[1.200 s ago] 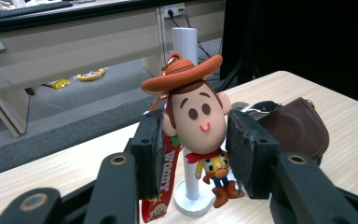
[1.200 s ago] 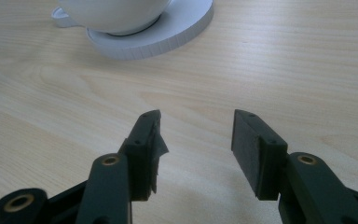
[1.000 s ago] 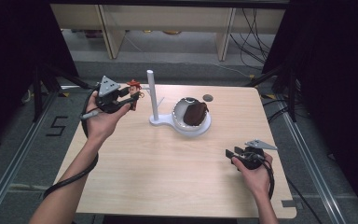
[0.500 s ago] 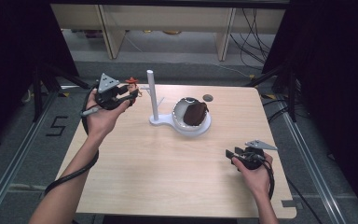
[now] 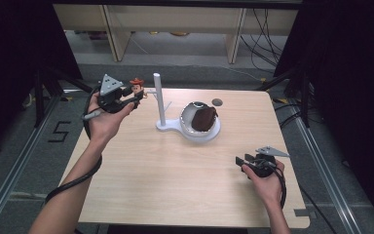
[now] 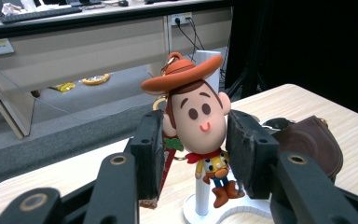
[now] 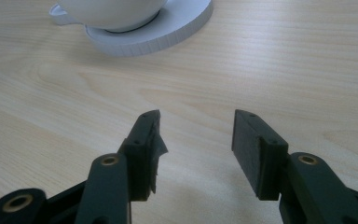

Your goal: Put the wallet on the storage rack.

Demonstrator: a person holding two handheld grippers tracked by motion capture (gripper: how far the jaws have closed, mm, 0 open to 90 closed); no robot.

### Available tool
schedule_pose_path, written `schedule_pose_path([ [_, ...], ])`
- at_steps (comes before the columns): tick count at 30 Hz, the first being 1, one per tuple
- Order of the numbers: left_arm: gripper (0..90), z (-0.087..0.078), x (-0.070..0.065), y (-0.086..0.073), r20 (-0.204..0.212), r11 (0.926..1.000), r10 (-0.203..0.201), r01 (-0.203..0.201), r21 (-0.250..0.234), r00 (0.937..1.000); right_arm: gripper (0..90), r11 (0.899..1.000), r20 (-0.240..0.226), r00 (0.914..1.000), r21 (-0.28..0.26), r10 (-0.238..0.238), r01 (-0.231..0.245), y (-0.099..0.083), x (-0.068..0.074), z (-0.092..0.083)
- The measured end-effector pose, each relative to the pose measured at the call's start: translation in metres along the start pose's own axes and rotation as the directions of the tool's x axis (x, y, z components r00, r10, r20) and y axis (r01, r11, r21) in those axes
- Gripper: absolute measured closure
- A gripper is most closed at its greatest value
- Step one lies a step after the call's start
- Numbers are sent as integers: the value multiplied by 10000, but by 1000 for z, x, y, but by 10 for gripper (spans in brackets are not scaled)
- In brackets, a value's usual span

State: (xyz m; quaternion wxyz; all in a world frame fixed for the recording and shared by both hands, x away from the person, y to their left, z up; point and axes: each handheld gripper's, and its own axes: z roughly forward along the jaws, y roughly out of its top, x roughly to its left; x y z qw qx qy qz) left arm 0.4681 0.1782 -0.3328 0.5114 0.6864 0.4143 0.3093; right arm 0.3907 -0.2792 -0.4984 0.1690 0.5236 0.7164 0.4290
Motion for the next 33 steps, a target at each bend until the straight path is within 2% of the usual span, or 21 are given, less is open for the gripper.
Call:
schedule_pose_path([
  [5, 569, -3, -2, 2, 50, 9999, 30, -29, -127, 10000, 526, 10000, 29, 10000, 36, 19, -19, 0, 0, 0],
  [7, 570, -3, -2, 3, 39, 9999, 2, -2, -143, 10000, 525, 9999, 176, 9998, 130, -11, 8, 0, 0, -1],
  [20, 570, 1, 2, 7, -159, 9999, -40, 38, -167, 9999, 525, 9999, 153, 9999, 147, -5, 2, 0, 0, -1],
  [21, 569, 1, 2, 7, -162, 9998, -52, 49, -171, 9999, 525, 10000, 53, 10000, 2, 32, -32, -1, 0, 1],
  [29, 569, 1, 3, 9, -188, 9998, -7, 3, -211, 9998, 525, 10000, -40, 10000, 37, 39, -39, -1, 0, 2],
  [30, 569, 1, 3, 9, -184, 9997, -19, 15, -230, 9998, 525, 9987, -1, 9988, 132, 484, -484, -2, 4, 1],
  [33, 569, 1, 2, 10, -193, 9996, -10, 5, -270, 9998, 525, 9989, 74, 9993, 306, 365, -367, -1, 4, 0],
])
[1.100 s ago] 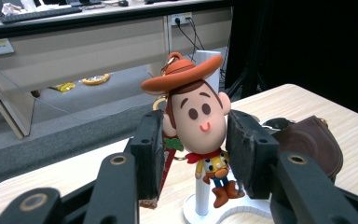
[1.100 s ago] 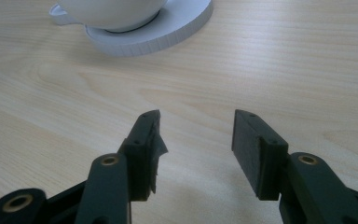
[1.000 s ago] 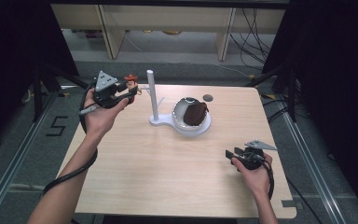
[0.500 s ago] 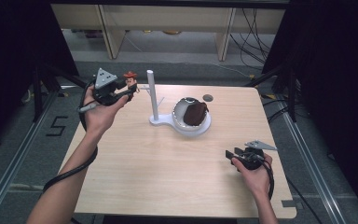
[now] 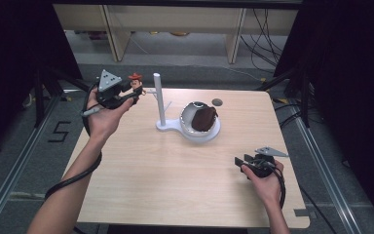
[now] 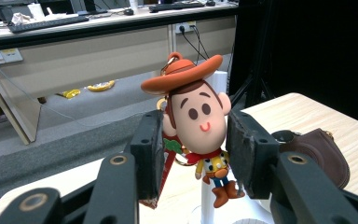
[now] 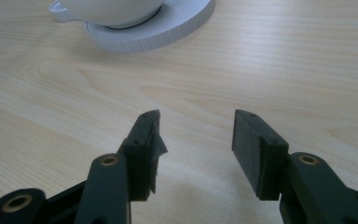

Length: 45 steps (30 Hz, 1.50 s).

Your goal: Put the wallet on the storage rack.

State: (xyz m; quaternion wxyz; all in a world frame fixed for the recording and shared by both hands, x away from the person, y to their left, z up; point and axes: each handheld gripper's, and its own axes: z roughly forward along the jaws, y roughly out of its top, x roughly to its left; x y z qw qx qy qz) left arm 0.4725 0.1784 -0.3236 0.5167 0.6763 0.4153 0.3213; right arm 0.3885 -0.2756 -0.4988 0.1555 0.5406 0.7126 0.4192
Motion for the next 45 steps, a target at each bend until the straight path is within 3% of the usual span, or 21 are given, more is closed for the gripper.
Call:
schedule_pose_path([
  [7, 570, 3, -2, 1, 44, 10000, 34, -34, 10, 10000, 525, 9999, -32, 10000, 48, 90, -90, 0, 0, 0],
  [11, 569, 5, -3, 1, 83, 10000, 31, -32, 35, 10000, 525, 9997, -54, 10000, -250, 45, -46, -1, -1, 2],
  [12, 569, 6, -3, 1, 23, 9999, 171, -171, -4, 9999, 525, 9998, -54, 10000, -196, 47, -48, -1, -1, 2],
  [15, 569, 7, -4, 1, 89, 10000, 27, -27, 41, 10000, 525, 9999, 76, 10000, -121, -61, 62, -1, -2, 1],
  [16, 569, 8, -4, 1, 86, 10000, 39, -39, 26, 10000, 525, 9999, -114, 9999, -120, 78, -80, -1, -2, 1],
  [21, 569, 10, -5, 2, 56, 9998, 201, -201, -8, 9998, 525, 10000, 97, 9999, 35, 26, -27, -1, -2, 1],
  [26, 569, 14, -4, 0, 102, 9999, 12, -13, 105, 9999, 525, 10000, 80, 10000, 9, -39, 39, -1, -1, 0],
  [27, 569, 15, -4, -1, 81, 9999, -34, 33, 114, 10000, 525, 9991, 173, 9990, -109, -418, 420, -1, -4, 0],
  [28, 569, 15, -3, -2, 42, 9999, -59, 58, 149, 10000, 525, 10000, 68, 10000, -38, 19, -18, -2, -1, 0],
  [29, 569, 16, -2, -2, 35, 9998, -87, 86, 158, 10000, 525, 9999, 51, 9999, 53, 148, -148, -2, -1, 0],
  [38, 569, 19, 3, -11, -130, 9989, -268, 273, 368, 9996, 524, 9999, -10, 9999, 13, 145, -145, -2, -1, 0],
  [39, 569, 20, 4, -12, -139, 9989, -314, 319, 350, 9994, 524, 10000, 25, 10000, -39, 62, -62, -2, -1, 0],
  [40, 569, 19, 5, -13, -182, 9987, -318, 325, 385, 9993, 524, 9995, 20, 9995, -52, -307, 307, -1, -4, 1],
  [42, 569, 19, 6, -15, -182, 9987, -322, 329, 391, 9993, 524, 10000, 28, 10000, 55, 59, -59, -2, -1, 0],
  [43, 569, 19, 6, -16, -209, 9984, -353, 362, 431, 9992, 525, 9997, 28, 9997, -45, -242, 242, -2, -4, 1],
  [45, 569, 19, 7, -19, -226, 9983, -364, 374, 456, 9991, 524, 9995, 40, 9995, -61, -303, 304, -1, -4, 1],
])
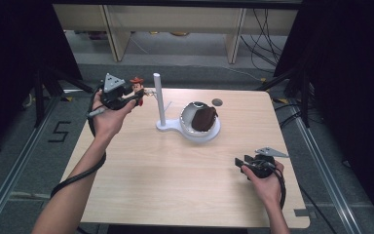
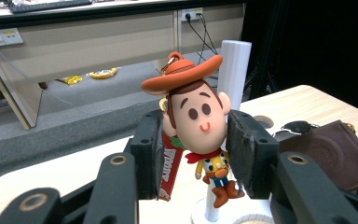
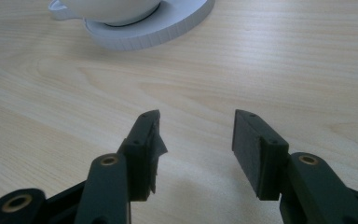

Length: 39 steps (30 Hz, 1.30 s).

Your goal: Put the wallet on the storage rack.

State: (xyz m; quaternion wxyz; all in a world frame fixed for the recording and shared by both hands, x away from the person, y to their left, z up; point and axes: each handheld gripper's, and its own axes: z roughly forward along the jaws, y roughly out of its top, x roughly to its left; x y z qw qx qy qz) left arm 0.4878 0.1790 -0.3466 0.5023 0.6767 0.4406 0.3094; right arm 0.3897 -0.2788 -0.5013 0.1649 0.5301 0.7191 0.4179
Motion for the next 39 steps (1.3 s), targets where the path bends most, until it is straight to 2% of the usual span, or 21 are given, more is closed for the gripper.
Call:
schedule_pose_path([
  [7, 569, -1, 3, -7, -53, 9999, -47, 48, 125, 10000, 524, 10000, -113, 9999, -58, 2, -3, 0, 0, 0],
  [8, 569, -1, 3, -8, -54, 9999, -66, 67, 128, 10000, 524, 9999, -76, 9999, -58, 142, -143, -1, 1, 0],
  [9, 569, -1, 4, -9, -47, 9999, -57, 58, 148, 10000, 524, 9998, -209, 9997, -174, -123, 119, 0, -2, 1],
  [10, 569, -1, 4, -10, -56, 9999, -66, 67, 156, 10000, 524, 9997, -174, 9998, -191, 139, -142, -1, 1, 1],
  [11, 568, -1, 4, -12, -50, 9998, -43, 44, 207, 10000, 524, 9998, -219, 9998, -174, 24, -28, -1, 0, 1],
  [19, 568, -1, 4, -29, -57, 9988, -117, 120, 468, 9999, 523, 9998, -189, 9998, -193, 0, -4, -1, 0, 2],
  [20, 569, -1, 4, -32, -71, 9987, -102, 106, 504, 9999, 524, 9996, -153, 9997, -186, 185, -188, -2, 1, 1],
  [21, 568, -2, 5, -34, -64, 9984, -89, 93, 556, 9999, 523, 9998, -184, 9998, -179, 23, -26, -1, 0, 2],
  [23, 568, -2, 5, -39, -62, 9979, -104, 107, 634, 9999, 524, 9998, -226, 9997, -179, 34, -38, -1, 0, 2],
  [27, 568, -1, 5, -47, -43, 9969, -87, 91, 785, 10000, 523, 9998, -195, 9998, -209, 12, -16, -1, 0, 2],
  [28, 568, -1, 5, -49, -40, 9965, -78, 81, 827, 10000, 523, 10000, 3, 10000, -53, -19, 19, -1, 1, 0],
  [29, 568, -1, 5, -50, -33, 9964, -59, 62, 848, 10000, 524, 9998, -195, 9998, -209, 13, -17, -1, 0, 2],
  [33, 568, -1, 4, -57, -19, 9953, -63, 64, 970, 10000, 523, 10000, 23, 10000, -69, -31, 31, -1, 1, 2],
  [39, 568, 1, 0, -70, 107, 9926, 27, -40, 1210, 9999, 523, 10000, 38, 10000, -1, -9, 9, -1, 1, 1],
])
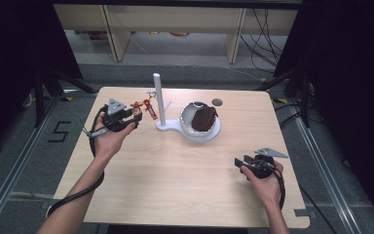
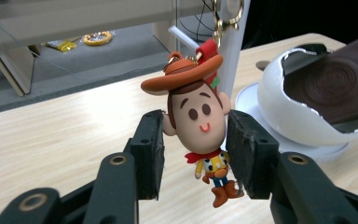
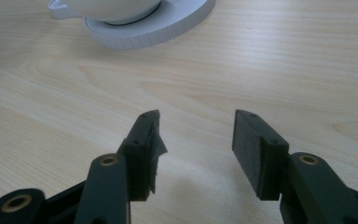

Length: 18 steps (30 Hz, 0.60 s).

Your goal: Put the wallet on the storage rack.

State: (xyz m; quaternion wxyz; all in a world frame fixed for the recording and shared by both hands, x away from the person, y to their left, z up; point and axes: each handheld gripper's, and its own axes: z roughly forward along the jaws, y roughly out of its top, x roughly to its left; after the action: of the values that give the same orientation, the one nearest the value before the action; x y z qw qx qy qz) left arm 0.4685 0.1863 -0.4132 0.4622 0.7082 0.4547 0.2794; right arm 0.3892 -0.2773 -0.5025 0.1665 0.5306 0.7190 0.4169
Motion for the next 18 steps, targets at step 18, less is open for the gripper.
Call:
schedule_pose_path([
  [18, 565, 16, -17, -21, 454, 9960, 505, -537, 717, 9977, 520, 9994, -38, 9994, -42, 337, -338, -1, 2, 0],
])
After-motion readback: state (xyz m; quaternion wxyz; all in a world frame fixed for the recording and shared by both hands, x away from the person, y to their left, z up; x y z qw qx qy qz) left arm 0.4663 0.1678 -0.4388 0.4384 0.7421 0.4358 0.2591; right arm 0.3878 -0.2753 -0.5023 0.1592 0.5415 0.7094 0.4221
